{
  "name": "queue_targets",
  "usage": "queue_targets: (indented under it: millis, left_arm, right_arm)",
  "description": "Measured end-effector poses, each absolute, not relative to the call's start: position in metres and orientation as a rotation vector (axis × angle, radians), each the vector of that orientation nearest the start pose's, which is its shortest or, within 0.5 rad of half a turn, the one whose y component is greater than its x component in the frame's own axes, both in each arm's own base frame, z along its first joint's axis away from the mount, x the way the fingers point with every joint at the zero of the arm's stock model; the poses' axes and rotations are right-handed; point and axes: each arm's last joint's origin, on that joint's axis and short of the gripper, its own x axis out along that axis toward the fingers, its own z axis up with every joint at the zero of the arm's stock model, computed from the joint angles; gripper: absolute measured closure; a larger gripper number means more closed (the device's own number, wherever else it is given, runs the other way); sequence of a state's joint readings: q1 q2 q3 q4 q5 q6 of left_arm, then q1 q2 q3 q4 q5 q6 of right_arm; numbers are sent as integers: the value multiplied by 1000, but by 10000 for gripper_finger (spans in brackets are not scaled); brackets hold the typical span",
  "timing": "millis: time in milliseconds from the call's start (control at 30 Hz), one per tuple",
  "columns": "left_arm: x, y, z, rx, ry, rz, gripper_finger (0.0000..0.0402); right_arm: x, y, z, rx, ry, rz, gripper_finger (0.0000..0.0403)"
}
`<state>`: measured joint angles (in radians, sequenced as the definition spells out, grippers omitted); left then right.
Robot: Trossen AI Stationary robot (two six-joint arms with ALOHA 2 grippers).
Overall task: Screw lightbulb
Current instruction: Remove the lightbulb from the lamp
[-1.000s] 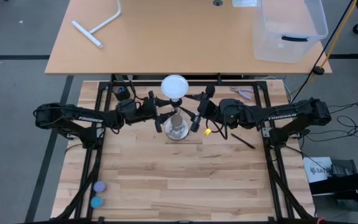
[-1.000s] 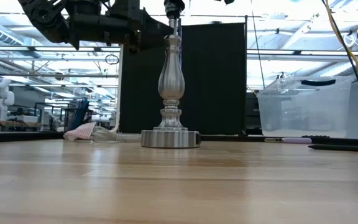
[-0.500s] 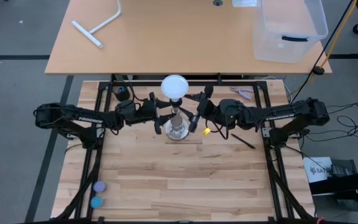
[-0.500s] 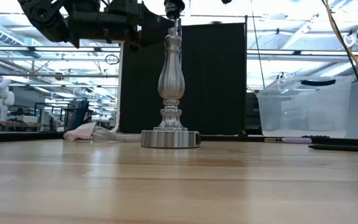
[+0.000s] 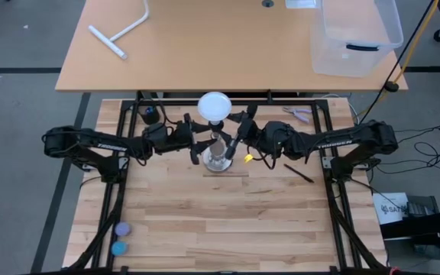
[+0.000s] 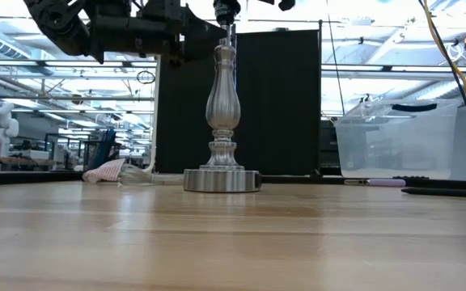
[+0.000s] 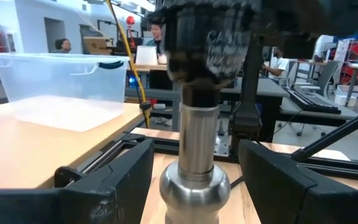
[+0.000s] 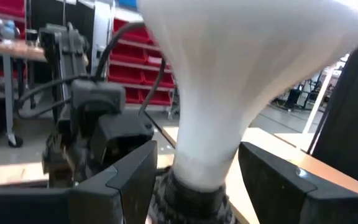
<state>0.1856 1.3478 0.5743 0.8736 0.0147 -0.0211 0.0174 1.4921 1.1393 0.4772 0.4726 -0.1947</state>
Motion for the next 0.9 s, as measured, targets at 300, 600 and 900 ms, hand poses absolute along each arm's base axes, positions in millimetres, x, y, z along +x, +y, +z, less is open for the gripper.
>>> queue_targets:
  millis: [300, 600, 900]
  left_arm:
    - [279, 53, 230, -37, -94, 195, 163]
    - [281, 54, 228, -35, -107, 215, 174]
    - [281, 53, 226, -39, -86, 184, 168]
  right_arm:
    - [348, -7, 348, -144, -124, -471, 183]
    - [348, -9, 346, -177, -85, -503, 183]
    - [336, -2, 349, -206, 9, -510, 183]
